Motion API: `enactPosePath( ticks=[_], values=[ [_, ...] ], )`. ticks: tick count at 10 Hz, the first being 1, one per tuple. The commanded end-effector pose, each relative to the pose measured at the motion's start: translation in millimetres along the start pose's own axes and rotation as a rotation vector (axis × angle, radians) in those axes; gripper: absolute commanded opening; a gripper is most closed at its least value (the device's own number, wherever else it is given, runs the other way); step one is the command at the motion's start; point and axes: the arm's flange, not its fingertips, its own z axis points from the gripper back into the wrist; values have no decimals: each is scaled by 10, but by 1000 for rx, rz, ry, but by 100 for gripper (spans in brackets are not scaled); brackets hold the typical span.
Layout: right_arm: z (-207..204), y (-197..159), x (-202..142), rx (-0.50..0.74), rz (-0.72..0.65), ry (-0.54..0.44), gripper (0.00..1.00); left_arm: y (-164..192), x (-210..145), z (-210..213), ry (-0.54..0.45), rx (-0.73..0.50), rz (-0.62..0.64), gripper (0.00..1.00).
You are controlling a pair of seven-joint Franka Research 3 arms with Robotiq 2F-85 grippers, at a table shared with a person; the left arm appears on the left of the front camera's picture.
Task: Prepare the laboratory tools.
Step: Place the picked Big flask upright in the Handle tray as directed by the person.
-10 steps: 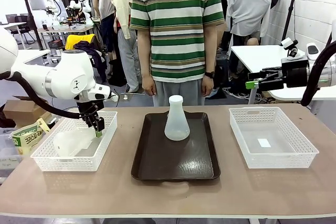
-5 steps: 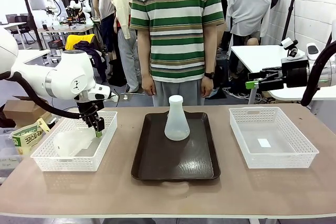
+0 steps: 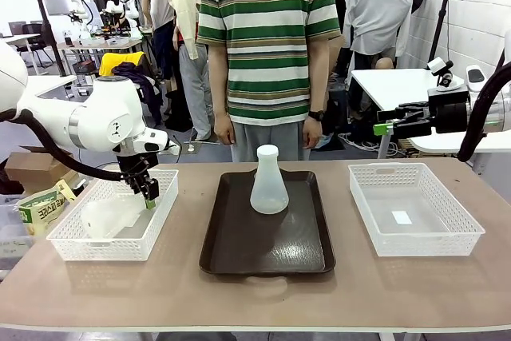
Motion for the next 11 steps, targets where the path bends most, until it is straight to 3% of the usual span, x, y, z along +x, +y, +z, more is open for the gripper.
enactPosePath(
  ticks=[1,11],
  values=[
    [-7,-3,12,-4,-13,18,100,21,0,5,-8,7,2,0],
    [-7,-3,12,-4,-13,18,100,21,0,5,-8,7,2,0]
  ],
)
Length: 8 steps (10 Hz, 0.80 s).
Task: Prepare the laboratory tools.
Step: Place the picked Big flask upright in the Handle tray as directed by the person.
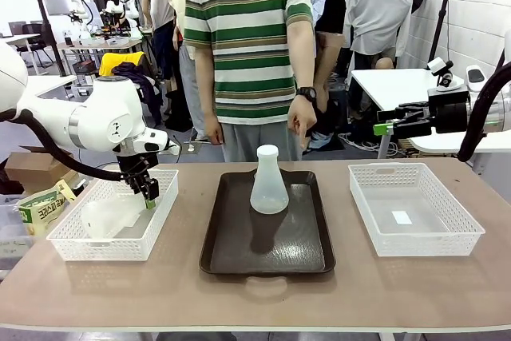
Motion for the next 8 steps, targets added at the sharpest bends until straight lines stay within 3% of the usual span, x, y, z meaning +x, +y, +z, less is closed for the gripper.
enactPosePath(
  ticks=[1,8],
  values=[
    [-7,-3,12,-4,-13,18,100,21,0,5,-8,7,2,0],
    [-7,-3,12,-4,-13,18,100,21,0,5,-8,7,2,0]
  ],
)
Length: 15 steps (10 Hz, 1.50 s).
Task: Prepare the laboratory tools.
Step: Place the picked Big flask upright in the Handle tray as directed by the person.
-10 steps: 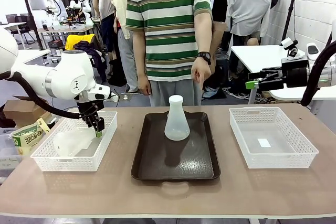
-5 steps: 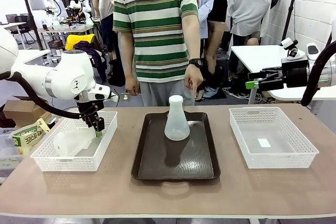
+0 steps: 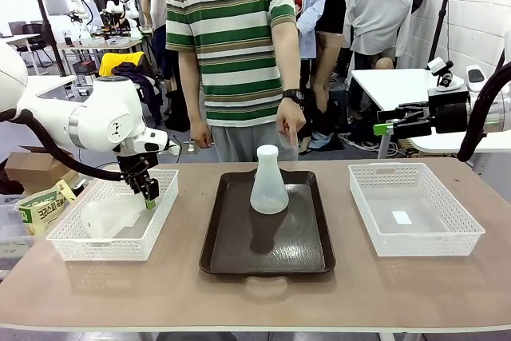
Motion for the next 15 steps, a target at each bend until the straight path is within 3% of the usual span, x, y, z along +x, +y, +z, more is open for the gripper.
enactPosePath(
  ticks=[1,5,9,10,12,15],
  values=[
    [-7,-3,12,-4,-13,18,100,21,0,5,-8,7,2,0],
    [-7,-3,12,-4,-13,18,100,-37,-33,132,-16,8,-14,0],
    [-7,-3,12,-4,-13,18,100,-61,-230,1056,-125,34,-40,0],
    [-7,-3,12,-4,-13,18,100,-55,-300,1338,-227,-25,-122,0],
    [-7,-3,12,-4,-13,18,100,-97,-415,1781,-446,-29,-196,0],
    [-7,-3,12,-4,-13,18,100,-507,-371,2193,-764,-212,-539,0]
  ],
)
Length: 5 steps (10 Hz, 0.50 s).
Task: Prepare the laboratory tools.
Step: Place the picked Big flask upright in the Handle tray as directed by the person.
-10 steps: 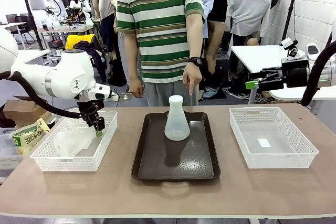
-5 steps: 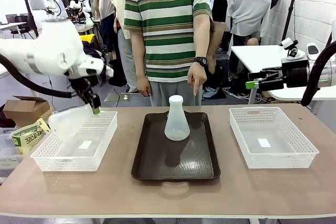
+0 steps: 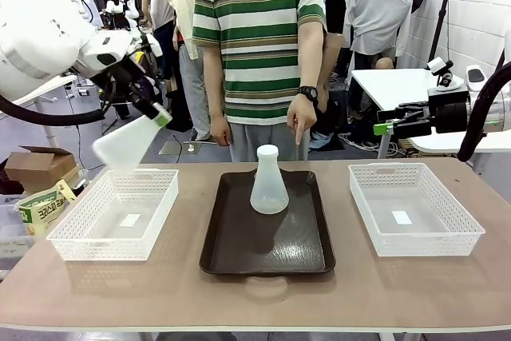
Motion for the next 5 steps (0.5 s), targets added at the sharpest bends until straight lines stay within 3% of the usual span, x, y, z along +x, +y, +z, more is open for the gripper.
enactPosePath(
  ticks=[1,2,3,5],
  values=[
    [-6,-3,11,-4,-13,18,100,-157,-62,-8,-285,-178,-225,0],
    [-6,-3,11,-4,-13,18,100,-188,-37,-40,-420,-214,-329,0],
    [-6,-3,11,-4,-13,18,100,-202,-114,-65,-616,-321,-400,0],
    [-6,-3,11,-4,-13,18,100,-163,-218,-112,-800,-401,-437,0]
  ],
)
